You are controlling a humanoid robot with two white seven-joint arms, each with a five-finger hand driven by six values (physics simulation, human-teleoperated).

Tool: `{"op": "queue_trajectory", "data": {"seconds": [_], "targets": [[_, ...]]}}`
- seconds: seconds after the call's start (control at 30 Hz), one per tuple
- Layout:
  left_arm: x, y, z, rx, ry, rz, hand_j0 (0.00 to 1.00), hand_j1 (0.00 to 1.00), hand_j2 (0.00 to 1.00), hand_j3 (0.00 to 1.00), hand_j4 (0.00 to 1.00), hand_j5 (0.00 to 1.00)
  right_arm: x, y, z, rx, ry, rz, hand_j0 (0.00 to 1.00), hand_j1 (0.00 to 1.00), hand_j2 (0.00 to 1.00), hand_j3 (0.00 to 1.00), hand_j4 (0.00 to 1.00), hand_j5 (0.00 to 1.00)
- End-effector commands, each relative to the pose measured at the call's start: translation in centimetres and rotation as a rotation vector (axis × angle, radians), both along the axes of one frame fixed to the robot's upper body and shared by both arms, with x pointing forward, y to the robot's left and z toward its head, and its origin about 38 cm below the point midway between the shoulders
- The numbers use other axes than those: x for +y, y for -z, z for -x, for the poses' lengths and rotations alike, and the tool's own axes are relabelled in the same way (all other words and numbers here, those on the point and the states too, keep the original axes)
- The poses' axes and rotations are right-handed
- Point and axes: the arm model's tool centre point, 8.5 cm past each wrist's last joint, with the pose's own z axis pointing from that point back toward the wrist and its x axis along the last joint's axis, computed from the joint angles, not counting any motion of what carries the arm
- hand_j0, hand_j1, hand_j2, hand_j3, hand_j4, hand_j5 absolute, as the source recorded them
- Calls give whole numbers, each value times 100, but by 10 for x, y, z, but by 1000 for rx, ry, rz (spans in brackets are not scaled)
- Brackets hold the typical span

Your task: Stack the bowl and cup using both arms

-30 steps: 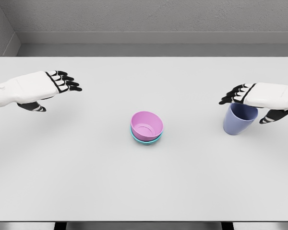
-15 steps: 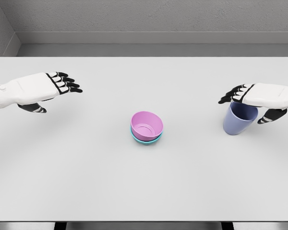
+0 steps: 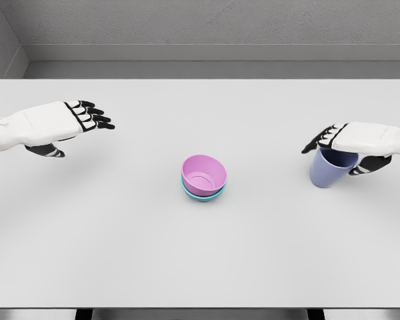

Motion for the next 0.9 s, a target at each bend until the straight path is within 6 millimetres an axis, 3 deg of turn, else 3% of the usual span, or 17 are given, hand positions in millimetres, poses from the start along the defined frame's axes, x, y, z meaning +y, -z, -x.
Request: {"op": "queue_trajectory", "data": {"seconds": [0.0, 0.23, 0.67, 0.87], "targets": [[0, -1, 0, 0, -2, 5, 100, 100, 100, 100, 100, 100, 0, 0, 0, 2, 1, -4, 75, 75, 75, 75, 75, 75], [0, -1, 0, 0, -2, 5, 100, 100, 100, 100, 100, 100, 0, -1, 0, 0, 0, -3, 73, 73, 73, 73, 73, 73], [0, 2, 1, 6, -1, 5, 100, 100, 100, 100, 100, 100, 0, -32, -6, -77, 0, -16, 73, 73, 73, 73, 73, 73], [0, 2, 2, 7, -1, 6, 100, 100, 100, 100, 100, 100, 0, -32, -6, -79, -1, -17, 73, 73, 73, 73, 73, 73]]}}
